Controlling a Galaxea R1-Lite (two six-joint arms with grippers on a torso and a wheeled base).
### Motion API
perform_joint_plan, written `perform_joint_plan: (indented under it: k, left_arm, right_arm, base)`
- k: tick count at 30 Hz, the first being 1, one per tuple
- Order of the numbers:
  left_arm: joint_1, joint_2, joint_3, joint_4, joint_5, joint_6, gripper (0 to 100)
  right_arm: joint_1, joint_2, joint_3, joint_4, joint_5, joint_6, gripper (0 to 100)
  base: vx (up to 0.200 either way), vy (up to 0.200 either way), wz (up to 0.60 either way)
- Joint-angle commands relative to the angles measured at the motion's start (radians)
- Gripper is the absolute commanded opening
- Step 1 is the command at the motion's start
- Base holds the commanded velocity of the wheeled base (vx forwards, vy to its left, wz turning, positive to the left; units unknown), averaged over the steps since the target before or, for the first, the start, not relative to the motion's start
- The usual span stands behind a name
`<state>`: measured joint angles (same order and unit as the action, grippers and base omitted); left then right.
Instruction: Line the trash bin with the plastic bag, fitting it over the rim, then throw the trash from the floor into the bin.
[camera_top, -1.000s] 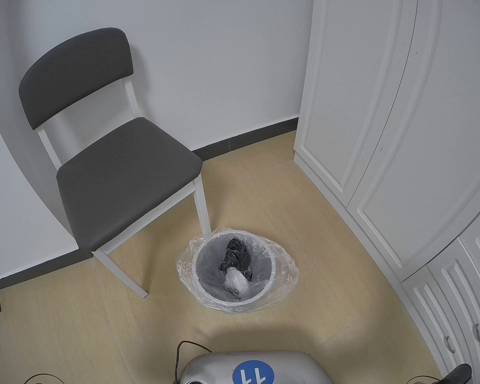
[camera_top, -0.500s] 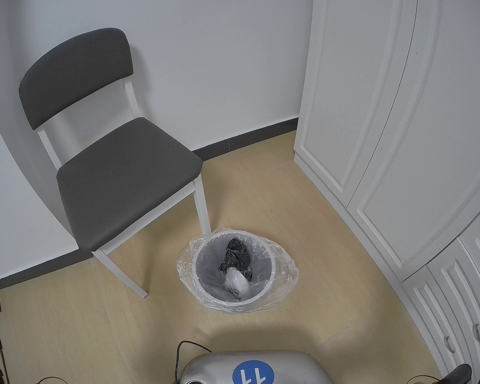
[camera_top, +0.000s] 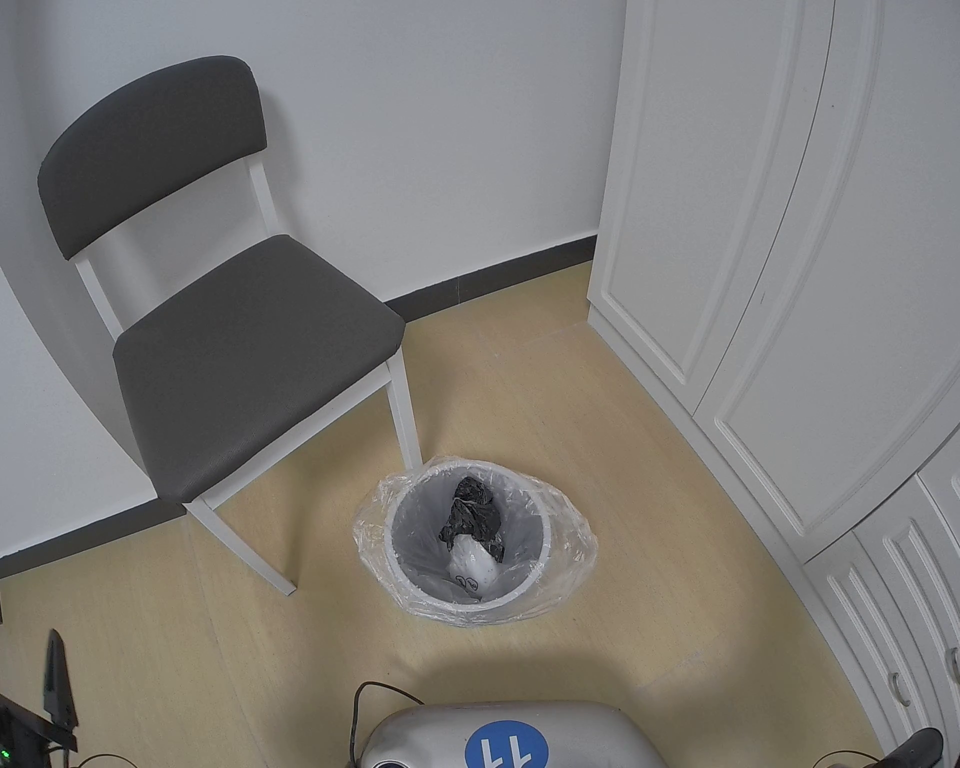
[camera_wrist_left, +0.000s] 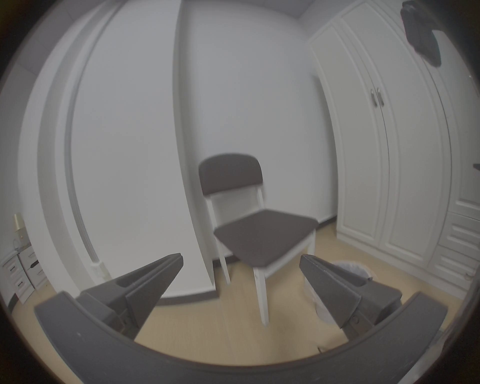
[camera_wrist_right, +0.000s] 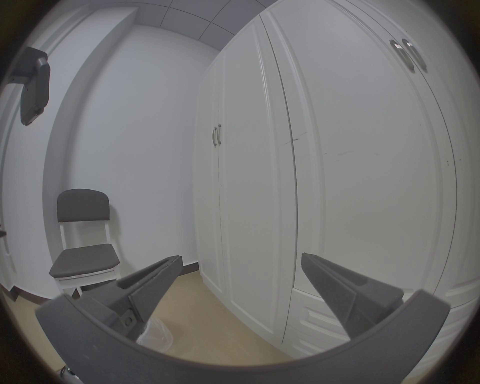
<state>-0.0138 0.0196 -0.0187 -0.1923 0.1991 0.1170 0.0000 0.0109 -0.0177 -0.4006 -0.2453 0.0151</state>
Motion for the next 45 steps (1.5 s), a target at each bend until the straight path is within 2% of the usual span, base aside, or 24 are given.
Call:
perform_joint_plan:
  k: [1,5,8,11,16,17,20,22,31,35,37,40,45]
  left_arm:
    - [0.002,-0.020,0.017,0.140,-0.041,-0.036,100]
    - [0.002,-0.020,0.006,0.163,-0.190,-0.142,100]
    - [0.002,-0.020,0.002,0.174,-0.259,-0.172,100]
    - [0.002,-0.020,-0.003,0.183,-0.248,-0.180,100]
    - [0.002,-0.020,-0.003,0.186,-0.090,-0.177,100]
    - [0.002,-0.020,-0.003,0.186,-0.090,-0.177,100]
    - [0.002,-0.018,0.017,0.189,-0.190,-0.149,100]
    - [0.002,-0.018,0.019,0.189,-0.207,-0.109,100]
    - [0.002,-0.020,0.019,0.189,-0.208,-0.105,100]
    - [0.002,-0.020,0.019,0.189,-0.208,-0.105,100]
    - [0.002,-0.020,0.019,0.189,-0.208,-0.105,100]
    - [0.002,-0.020,0.019,0.189,-0.208,-0.105,100]
    - [0.002,-0.020,0.019,0.189,-0.208,-0.105,100]
  right_arm:
    - [0.000,-0.011,0.016,0.031,0.006,0.019,100]
    - [0.000,-0.011,0.016,0.115,0.006,0.020,100]
    - [0.000,-0.011,0.016,0.172,0.008,0.019,100]
    - [0.000,-0.011,0.016,0.194,0.008,0.019,100]
    - [0.000,-0.011,0.016,0.266,0.006,0.013,100]
    - [0.000,-0.011,0.016,0.266,0.006,0.013,100]
    - [0.000,-0.011,0.015,0.333,0.008,0.005,100]
    - [0.000,-0.011,0.015,0.332,0.015,0.006,100]
    - [0.000,-0.011,0.015,0.333,0.043,0.008,100]
    - [0.000,-0.011,0.015,0.333,0.121,0.003,100]
    - [0.000,-0.011,0.015,0.333,0.132,0.002,100]
    - [-0.002,-0.011,0.015,0.341,0.201,0.037,100]
    - [-0.002,-0.011,0.015,0.342,0.218,0.048,100]
  base:
    - [0.000,0.000,0.00]
    - [0.000,0.000,0.00]
    - [0.000,0.000,0.00]
    - [0.000,0.000,0.00]
    - [0.000,0.000,0.00]
    - [0.000,0.000,0.00]
    - [0.000,0.000,0.00]
    - [0.000,0.000,0.00]
    - [0.000,0.000,0.00]
    - [0.000,0.000,0.00]
    - [0.000,0.000,0.00]
    - [0.000,0.000,0.00]
    - [0.000,0.000,0.00]
